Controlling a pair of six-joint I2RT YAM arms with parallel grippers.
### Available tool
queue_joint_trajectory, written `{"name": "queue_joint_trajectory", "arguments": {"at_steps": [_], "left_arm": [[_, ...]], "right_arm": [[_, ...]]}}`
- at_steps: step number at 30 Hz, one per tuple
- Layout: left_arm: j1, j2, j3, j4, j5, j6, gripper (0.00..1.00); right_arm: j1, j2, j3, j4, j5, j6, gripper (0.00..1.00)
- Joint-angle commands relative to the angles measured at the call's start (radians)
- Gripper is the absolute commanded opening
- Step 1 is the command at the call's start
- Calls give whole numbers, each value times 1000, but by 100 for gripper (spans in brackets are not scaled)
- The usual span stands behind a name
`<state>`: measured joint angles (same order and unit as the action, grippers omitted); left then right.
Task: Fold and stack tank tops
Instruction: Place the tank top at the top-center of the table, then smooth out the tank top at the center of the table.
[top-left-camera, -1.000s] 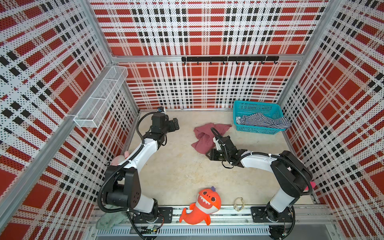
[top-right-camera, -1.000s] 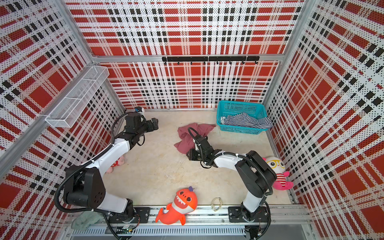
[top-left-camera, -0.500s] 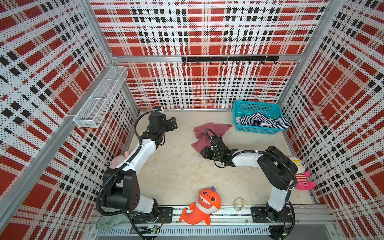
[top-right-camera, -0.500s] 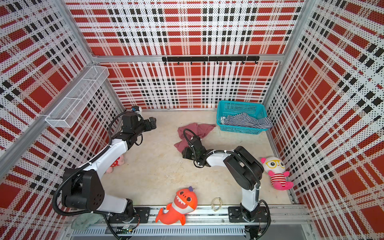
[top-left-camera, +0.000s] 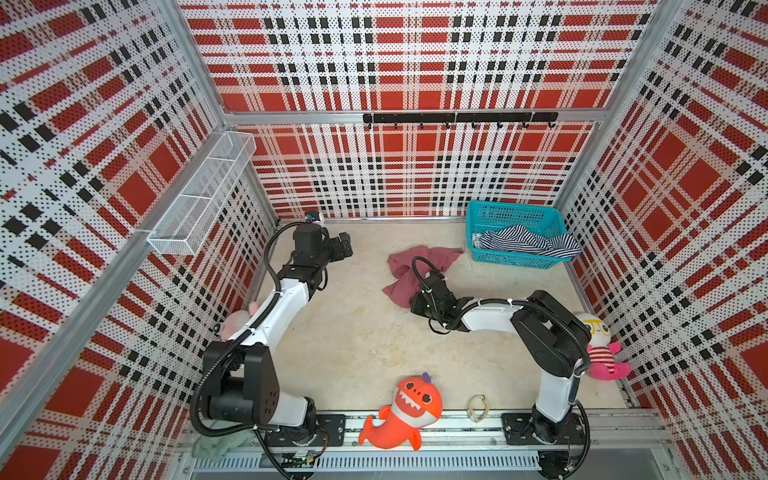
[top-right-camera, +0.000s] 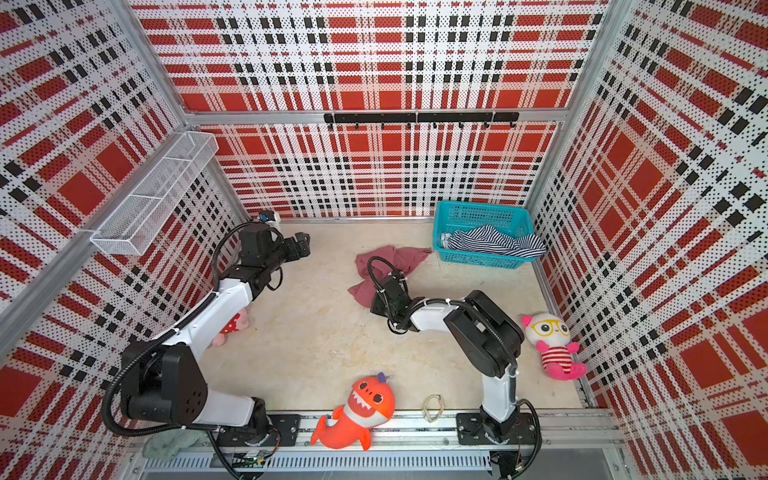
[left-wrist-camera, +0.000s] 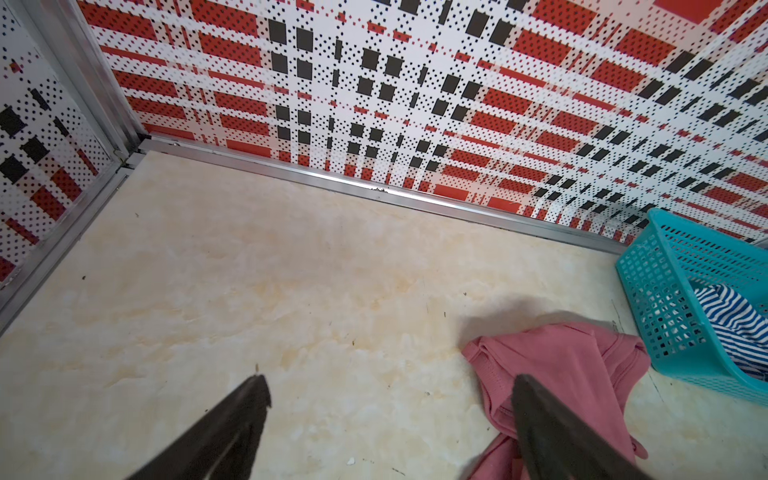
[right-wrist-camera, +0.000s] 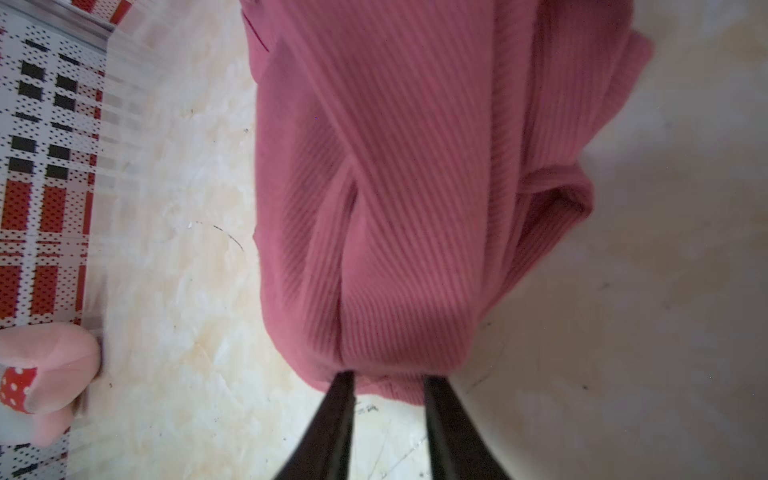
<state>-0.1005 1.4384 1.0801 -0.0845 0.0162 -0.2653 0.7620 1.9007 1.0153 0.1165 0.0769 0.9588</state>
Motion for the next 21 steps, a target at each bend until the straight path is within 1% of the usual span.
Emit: {"name": "queue_joint_trajectory", "arguments": {"at_steps": [1,3,5,6,8,10,11,14,15,18,21], "left_arm": [[7,-30,20,6,16,-4,95],[5,-29,21,7,18,-4,95],[5,-29,18,8,20,-5,95],[4,-29,19,8,19,-5,95],[5,-31,19,8,20,-3,95],[8,-35,18,11,19,-3,95],[9,-36,17,12,20,-3,95],[16,-34,15,15,25,-6,95],[20,-33,16,15,30,-8,95],[25,-24,17,15,44,-12,95],[24,-15,20,14,66,-17,95]], "right_arm": [[12,41,47,-38,30,0,47],[23,62,71,-59,48,-6,49],[26,87,86,-89,66,3,47],[26,95,88,-101,82,14,43],[26,105,85,-127,120,17,31],[25,107,83,-141,124,21,23],[25,102,80,-143,124,23,20],[25,58,87,-173,121,14,20],[25,35,94,-194,114,-1,20],[12,-69,108,-242,30,-41,11],[-26,-180,135,-291,-78,-85,10]]}}
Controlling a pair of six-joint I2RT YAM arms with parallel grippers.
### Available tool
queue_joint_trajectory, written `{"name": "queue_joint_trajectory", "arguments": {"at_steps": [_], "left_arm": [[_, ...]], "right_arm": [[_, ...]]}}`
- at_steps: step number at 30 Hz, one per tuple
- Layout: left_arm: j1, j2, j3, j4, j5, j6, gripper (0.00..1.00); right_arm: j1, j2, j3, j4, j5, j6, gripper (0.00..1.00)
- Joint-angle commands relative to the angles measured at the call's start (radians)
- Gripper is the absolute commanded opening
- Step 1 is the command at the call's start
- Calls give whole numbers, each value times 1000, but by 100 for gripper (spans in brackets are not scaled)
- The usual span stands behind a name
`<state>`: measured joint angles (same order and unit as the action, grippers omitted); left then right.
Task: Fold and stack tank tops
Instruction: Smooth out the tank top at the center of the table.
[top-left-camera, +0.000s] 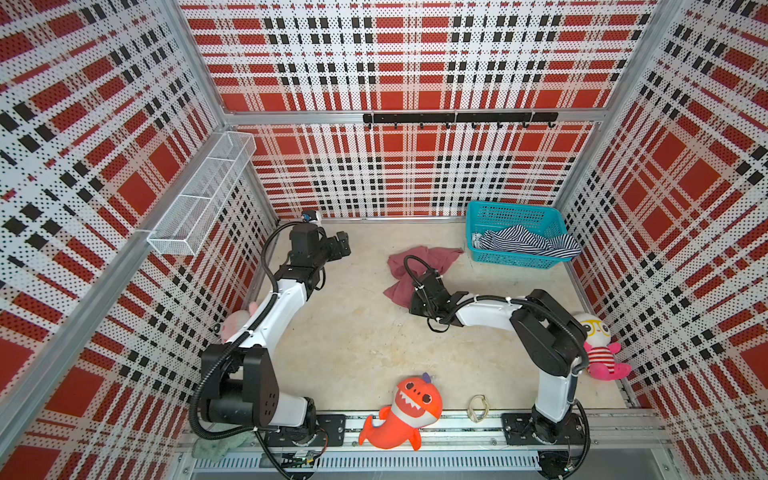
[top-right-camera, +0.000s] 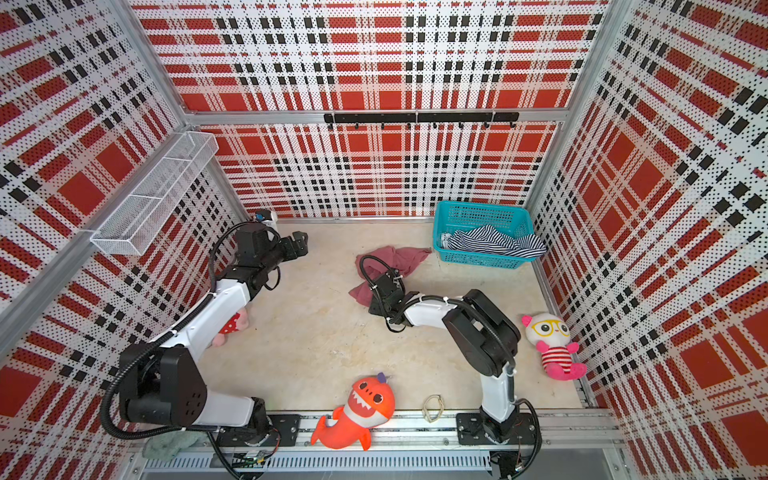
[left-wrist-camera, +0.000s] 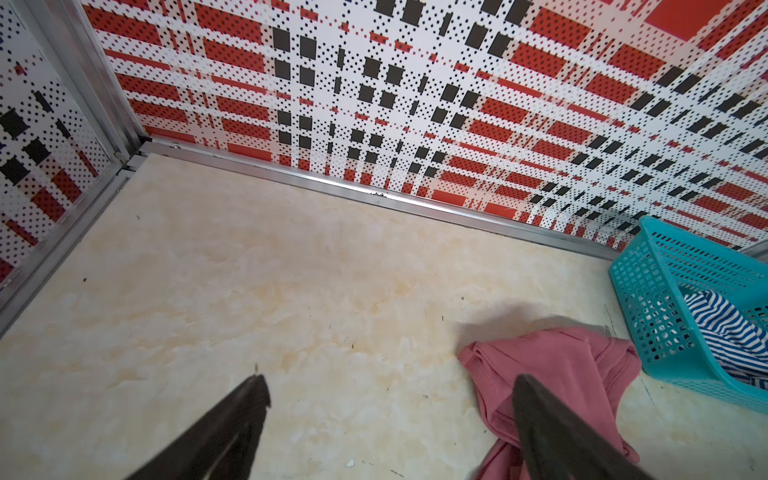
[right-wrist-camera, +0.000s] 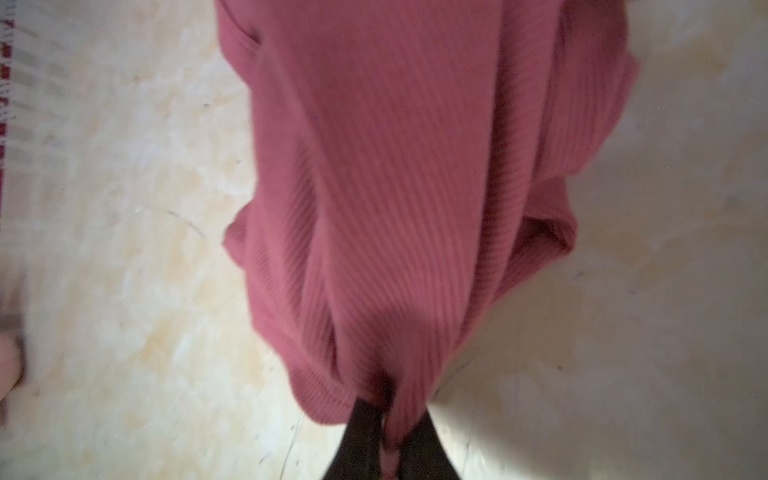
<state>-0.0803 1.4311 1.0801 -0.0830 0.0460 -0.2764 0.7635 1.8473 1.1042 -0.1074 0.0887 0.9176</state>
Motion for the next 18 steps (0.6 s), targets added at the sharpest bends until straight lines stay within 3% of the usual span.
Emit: {"name": "queue_joint_trajectory", "arguments": {"at_steps": [1,6,12,14,18], "left_arm": [[4,-2,21,12,48,-9,96],[-25,22,29,-2,60,-8,97],[-158,52,60,-72,2,28,97],[-204,38,22,-60,73,-36,96],[-251,-33,-225,178,274,-307,83]], "right_arm": [[-42,-172,42,-71,-91,-53,11],[-146,-365,-61,32,-103,-40,1],[-250,-475,-203,137,-206,19,0],[-262,-486,-244,176,-230,41,0],[-266,-484,-289,211,-247,61,0]]}}
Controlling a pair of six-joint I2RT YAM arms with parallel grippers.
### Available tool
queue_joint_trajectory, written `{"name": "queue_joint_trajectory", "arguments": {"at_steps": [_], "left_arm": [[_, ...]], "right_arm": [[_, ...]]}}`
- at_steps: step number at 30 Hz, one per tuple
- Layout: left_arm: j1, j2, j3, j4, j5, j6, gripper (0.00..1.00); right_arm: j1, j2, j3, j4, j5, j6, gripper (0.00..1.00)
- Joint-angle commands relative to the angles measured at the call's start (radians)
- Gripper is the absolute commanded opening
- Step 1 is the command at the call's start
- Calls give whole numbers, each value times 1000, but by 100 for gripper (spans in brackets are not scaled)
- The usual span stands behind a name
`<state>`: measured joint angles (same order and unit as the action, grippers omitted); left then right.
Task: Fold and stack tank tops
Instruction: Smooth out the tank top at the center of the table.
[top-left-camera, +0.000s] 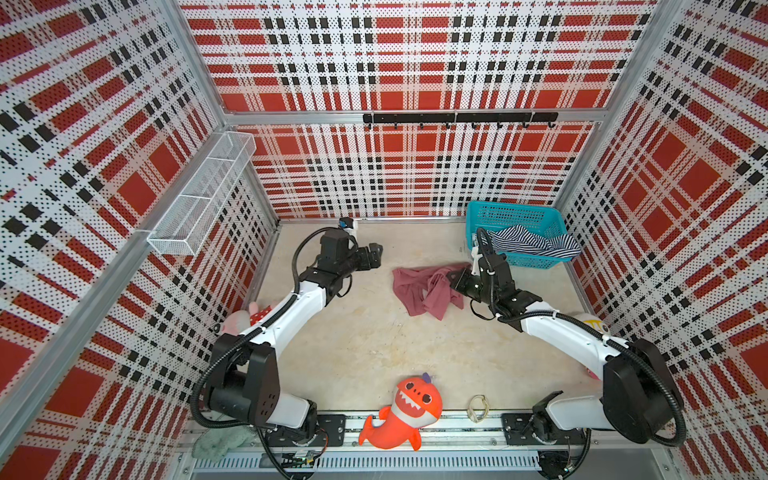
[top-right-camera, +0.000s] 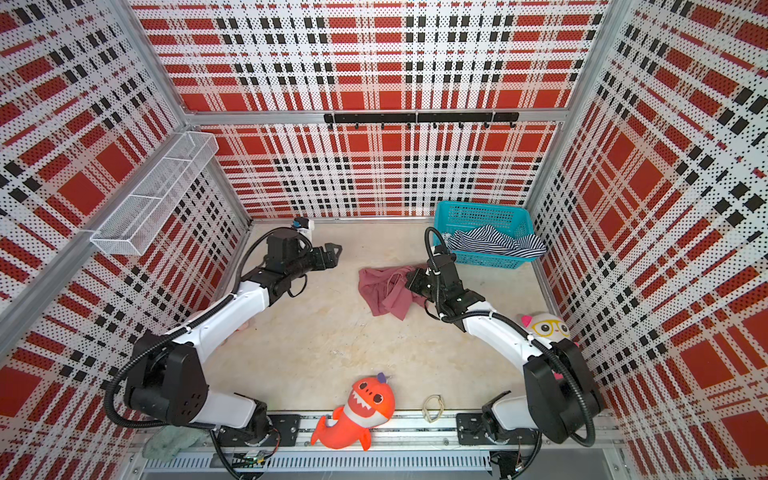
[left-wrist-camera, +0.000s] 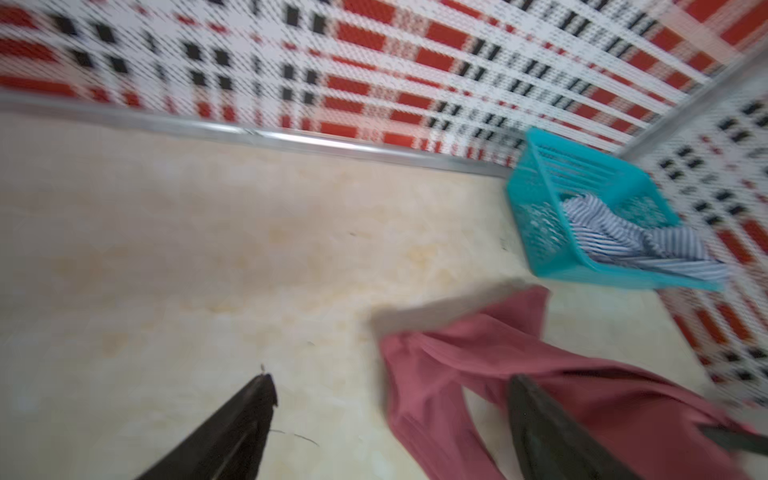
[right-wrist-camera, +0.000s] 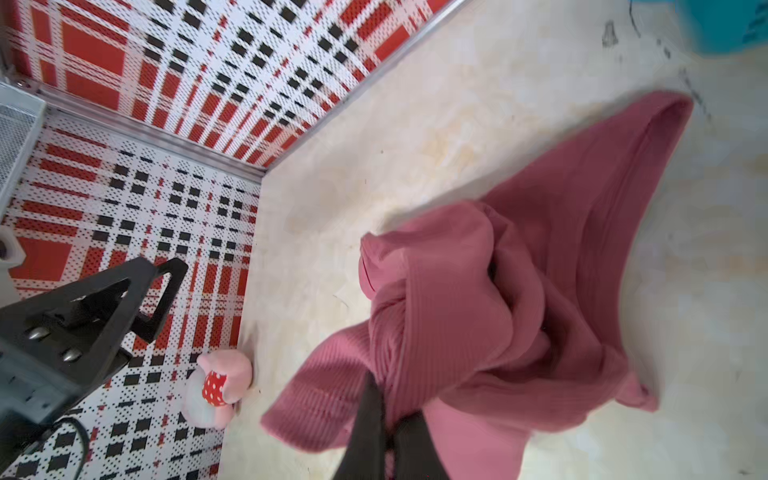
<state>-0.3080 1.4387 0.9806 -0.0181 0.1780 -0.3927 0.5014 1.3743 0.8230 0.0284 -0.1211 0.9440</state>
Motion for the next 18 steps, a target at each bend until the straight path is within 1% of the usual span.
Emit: {"name": "queue_joint_trajectory", "arguments": {"at_steps": [1,3,6,9,11,13,15,18], "left_arm": [[-47,-58,-172,158,158,-234,81],[-126,-92,-237,205,163,-304,78],[-233,-122,-289,196,138,-353,73],[-315,-129,-337,236,124,-405,71],[-345,-112,-361,295,131,-449,70],[-364,-82,-370,341,129,-467,72],[-367,-44,-358,354,115,-464,76],[-364,19,-319,360,98,-434,77]], "right_arm": [[-6,-7,-14,81,-38,37,0],[-7,7,-24,97,-46,42,0],[-13,32,-41,138,-52,53,0],[-23,52,-64,202,-58,81,0],[-27,66,-77,239,-61,96,0],[-27,77,-80,259,-70,99,0],[-27,87,-86,278,-82,105,0],[-27,84,-103,297,-88,116,0]]}}
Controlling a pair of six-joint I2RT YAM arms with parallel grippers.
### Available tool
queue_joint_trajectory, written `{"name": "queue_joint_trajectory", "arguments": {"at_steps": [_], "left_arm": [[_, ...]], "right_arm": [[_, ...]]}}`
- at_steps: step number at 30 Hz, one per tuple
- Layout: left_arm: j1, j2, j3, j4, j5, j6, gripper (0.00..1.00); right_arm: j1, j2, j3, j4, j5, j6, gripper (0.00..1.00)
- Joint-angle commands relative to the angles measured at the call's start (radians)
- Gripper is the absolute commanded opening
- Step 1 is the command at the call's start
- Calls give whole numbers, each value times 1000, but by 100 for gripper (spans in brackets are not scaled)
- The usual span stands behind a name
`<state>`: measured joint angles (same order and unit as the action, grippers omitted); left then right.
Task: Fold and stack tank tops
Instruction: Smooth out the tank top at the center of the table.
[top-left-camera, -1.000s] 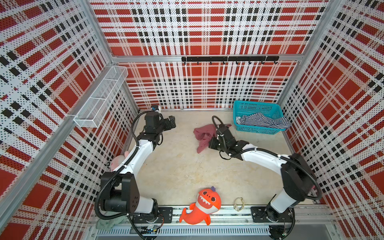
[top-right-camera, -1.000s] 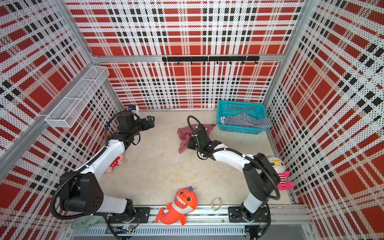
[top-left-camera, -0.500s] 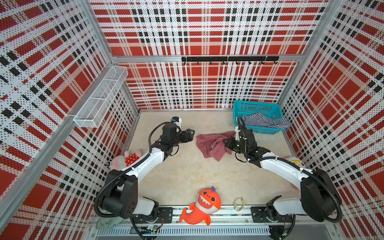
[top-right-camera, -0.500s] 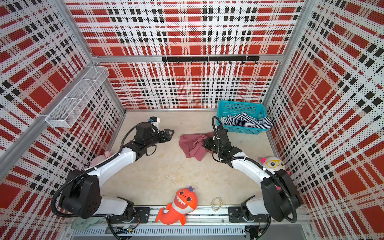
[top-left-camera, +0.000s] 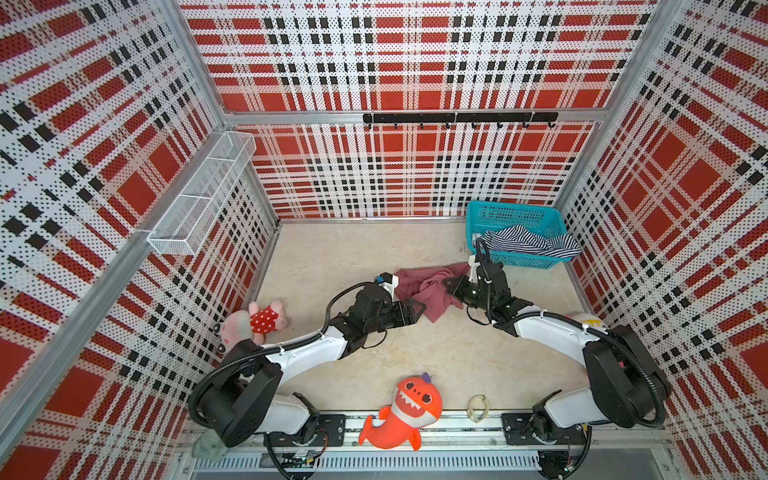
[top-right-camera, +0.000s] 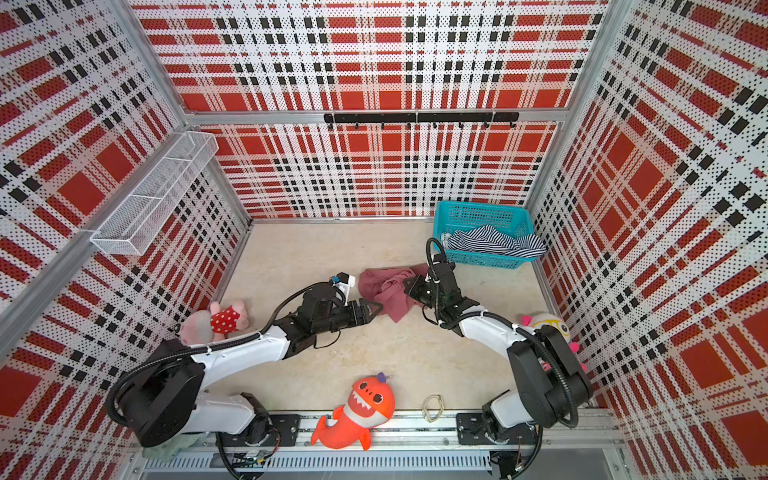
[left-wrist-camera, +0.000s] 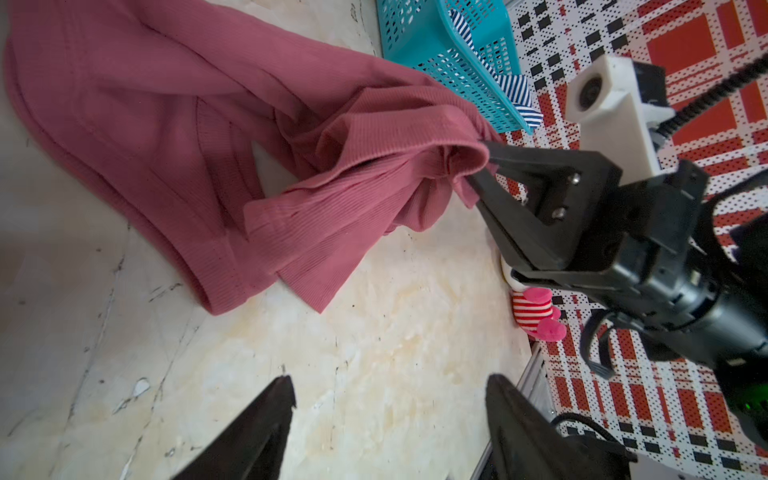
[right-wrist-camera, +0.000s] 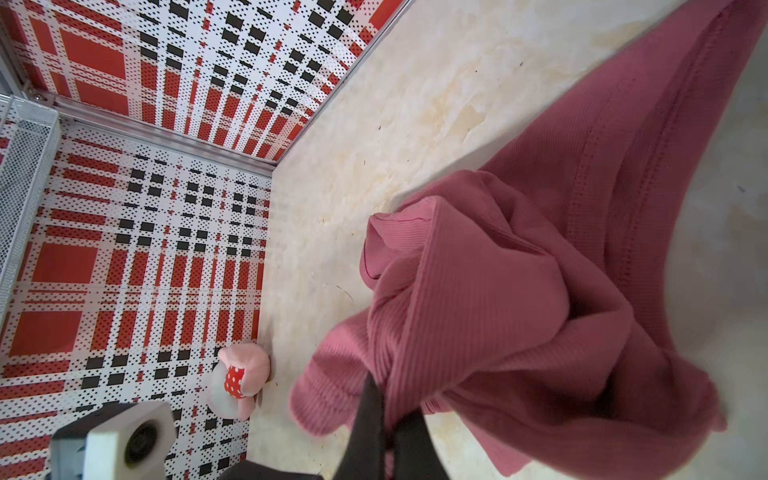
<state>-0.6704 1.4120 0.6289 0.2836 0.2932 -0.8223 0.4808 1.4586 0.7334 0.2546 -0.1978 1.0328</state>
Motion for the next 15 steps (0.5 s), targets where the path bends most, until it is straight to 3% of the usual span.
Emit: {"name": "queue_joint_trajectory", "arguments": {"at_steps": [1,15], "left_arm": [[0,72,46,58,-18,4,75],[31,299,145,199,-37,-21,58]], "right_arm": [[-7,-7,-18,71,-11,27,0],[-7,-43,-31,37,-15,9,0]]}}
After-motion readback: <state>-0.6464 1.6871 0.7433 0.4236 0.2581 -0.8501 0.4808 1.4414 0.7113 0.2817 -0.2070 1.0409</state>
